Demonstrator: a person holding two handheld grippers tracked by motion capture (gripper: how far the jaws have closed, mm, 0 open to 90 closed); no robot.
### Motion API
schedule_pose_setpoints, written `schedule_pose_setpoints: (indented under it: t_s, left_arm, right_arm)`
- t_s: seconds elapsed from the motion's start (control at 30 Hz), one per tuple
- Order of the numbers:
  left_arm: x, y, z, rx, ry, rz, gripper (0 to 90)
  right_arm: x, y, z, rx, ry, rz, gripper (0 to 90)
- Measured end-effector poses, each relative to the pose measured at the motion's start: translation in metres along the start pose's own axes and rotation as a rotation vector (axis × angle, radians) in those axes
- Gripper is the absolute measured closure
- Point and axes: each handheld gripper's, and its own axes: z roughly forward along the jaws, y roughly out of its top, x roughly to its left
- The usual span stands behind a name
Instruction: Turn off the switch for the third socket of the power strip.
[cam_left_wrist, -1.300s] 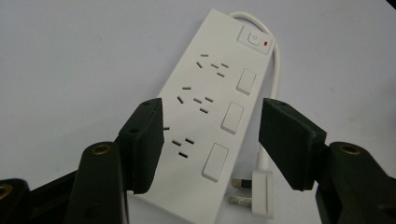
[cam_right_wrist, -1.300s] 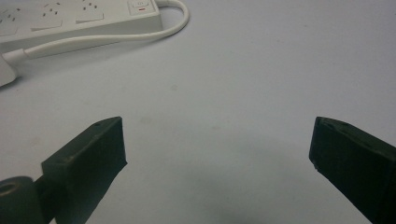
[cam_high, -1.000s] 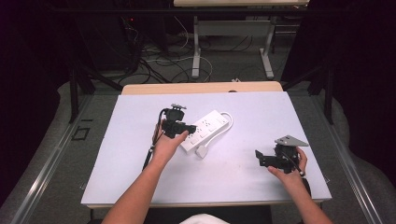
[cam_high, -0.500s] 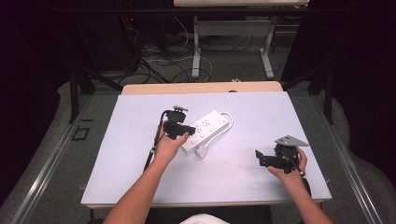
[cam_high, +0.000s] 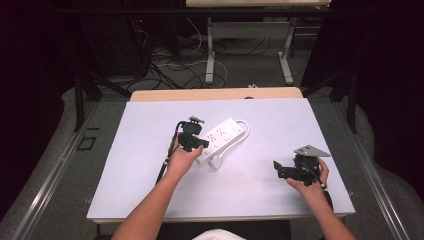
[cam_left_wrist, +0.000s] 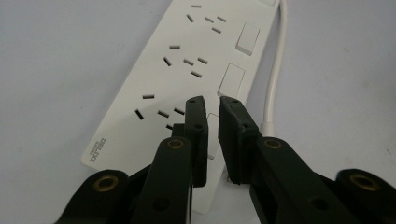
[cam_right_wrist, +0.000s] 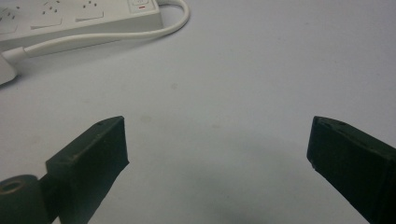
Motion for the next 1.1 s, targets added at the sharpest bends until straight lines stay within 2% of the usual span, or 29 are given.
schedule_pose_setpoints:
  t_s: [0.1,0.13,0.57,0.8,1.07,1.1]
  left_arm:
    - [-0.001,-0.001,0.002,0.016,0.006,-0.004,83.6]
    - [0.0,-0.001,0.004,0.03,0.009,0.007,83.8]
    - [0.003,-0.004,0.014,0.086,0.011,-0.003,84.9]
    - [0.004,-0.005,0.015,0.089,0.008,-0.007,87.2]
    - [0.004,-0.005,0.016,0.089,0.012,0.008,87.4]
    - [0.004,-0.005,0.016,0.09,0.013,0.019,87.4]
  right_arm:
    - [0.0,0.0,0.0,0.002,0.0,0.008,4.6]
    - [0.001,0.0,0.0,0.003,0.002,0.015,4.7]
    - [-0.001,0.0,0.0,-0.001,0.001,0.004,5.1]
    - [-0.001,0.0,0.001,0.002,0.002,0.007,5.2]
    - [-0.001,0.0,0.001,0.003,0.006,0.012,5.3]
    - [-0.001,0.0,0.001,0.003,0.006,0.012,5.3]
